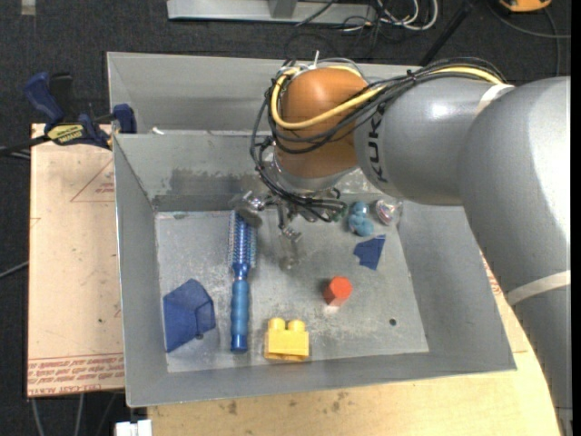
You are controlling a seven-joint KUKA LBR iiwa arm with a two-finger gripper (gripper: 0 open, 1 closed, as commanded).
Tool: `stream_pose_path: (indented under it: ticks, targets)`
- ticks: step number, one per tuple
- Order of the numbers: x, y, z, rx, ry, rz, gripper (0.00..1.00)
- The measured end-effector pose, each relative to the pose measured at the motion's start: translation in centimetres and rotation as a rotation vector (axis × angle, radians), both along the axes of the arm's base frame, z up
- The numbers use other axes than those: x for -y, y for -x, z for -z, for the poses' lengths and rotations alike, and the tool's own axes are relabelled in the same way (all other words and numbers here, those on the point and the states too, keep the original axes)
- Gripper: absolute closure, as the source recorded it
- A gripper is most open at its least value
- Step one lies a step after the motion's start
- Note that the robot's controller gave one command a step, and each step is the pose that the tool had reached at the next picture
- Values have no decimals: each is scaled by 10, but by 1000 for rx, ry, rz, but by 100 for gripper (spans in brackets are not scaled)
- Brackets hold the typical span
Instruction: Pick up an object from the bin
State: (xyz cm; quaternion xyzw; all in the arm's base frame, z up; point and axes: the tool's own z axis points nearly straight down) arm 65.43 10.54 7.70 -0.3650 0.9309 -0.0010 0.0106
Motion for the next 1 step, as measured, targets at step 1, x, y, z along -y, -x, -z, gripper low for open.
stream_pose_path:
  ticks: [1]
  targets:
    - [-31,-1,-25,-12,4,-154,0]
